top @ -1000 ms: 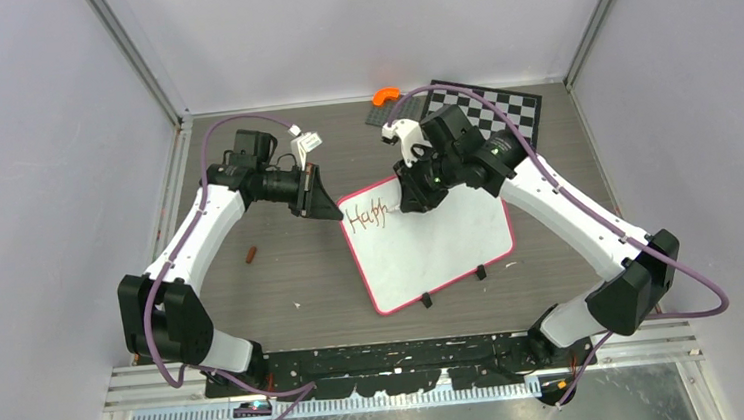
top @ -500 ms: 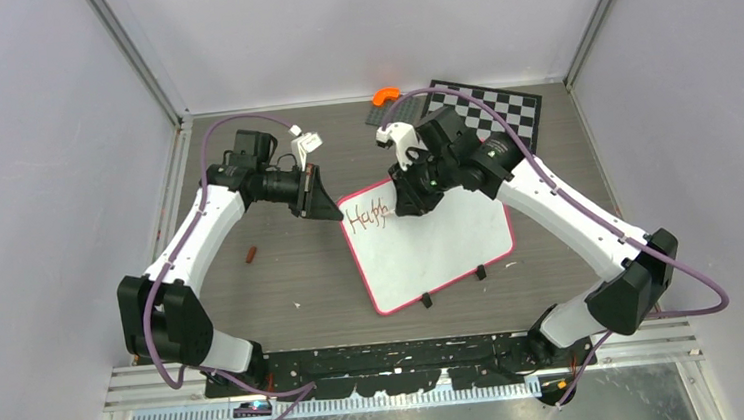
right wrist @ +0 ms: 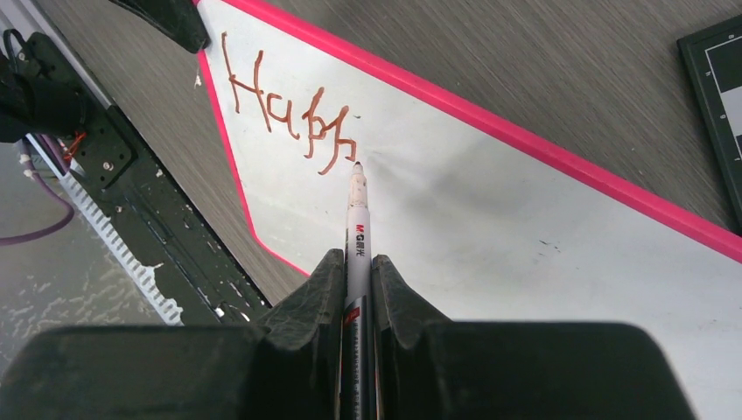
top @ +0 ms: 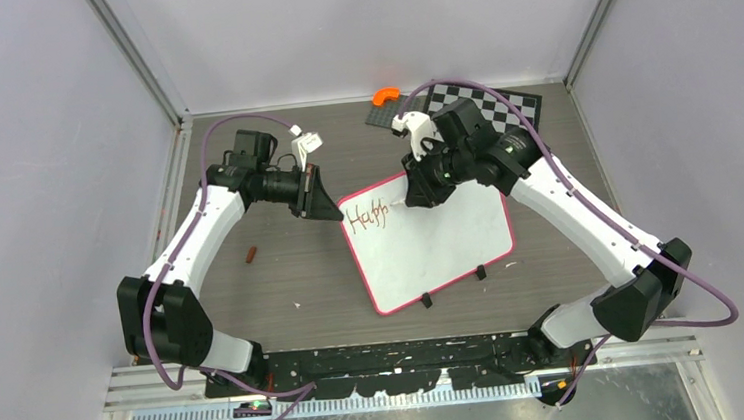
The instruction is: Write a sentence on the whiteboard
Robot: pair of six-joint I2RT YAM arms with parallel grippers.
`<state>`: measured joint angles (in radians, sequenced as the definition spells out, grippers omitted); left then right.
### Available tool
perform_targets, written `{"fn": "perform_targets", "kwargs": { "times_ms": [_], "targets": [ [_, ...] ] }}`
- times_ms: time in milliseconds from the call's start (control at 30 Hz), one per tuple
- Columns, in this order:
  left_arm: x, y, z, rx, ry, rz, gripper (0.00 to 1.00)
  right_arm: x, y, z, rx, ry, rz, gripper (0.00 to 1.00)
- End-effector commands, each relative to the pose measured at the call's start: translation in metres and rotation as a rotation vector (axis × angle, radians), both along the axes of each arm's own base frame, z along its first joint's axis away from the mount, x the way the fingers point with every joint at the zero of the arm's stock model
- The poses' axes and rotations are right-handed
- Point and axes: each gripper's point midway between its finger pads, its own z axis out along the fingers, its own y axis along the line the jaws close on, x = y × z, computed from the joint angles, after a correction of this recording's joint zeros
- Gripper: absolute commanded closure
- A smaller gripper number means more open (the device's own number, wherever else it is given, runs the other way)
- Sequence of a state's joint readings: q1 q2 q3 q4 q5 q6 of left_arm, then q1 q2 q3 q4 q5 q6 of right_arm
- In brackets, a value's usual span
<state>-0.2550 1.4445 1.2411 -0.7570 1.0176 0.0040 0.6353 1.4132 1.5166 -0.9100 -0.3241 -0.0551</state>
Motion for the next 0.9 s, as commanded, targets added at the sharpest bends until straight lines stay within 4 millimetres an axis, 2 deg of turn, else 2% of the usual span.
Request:
{"fn": "perform_targets", "kwargs": {
  "times_ms": [0, 533, 867],
  "targets": [
    [-0.0090, -0.0030, 0.0185, -0.044, -0.027, -0.026, 1.00, 0.0033, 0.0005, 0.0232, 0.042, -0.069, 0.007, 1.00],
    [-0.0093, -0.0028, 0.0180, -0.042, -0.024, -0.025, 1.00, 0.0011, 0.0065, 0.0174, 0.041, -0.057, 0.020, 1.00],
    [-0.0098, -0.0027, 0.0175, -0.042, -0.023, -0.025, 1.00, 0.0092, 0.0084, 0.0142, 0.030, -0.062, -0.001, 1.00]
  ]
}}
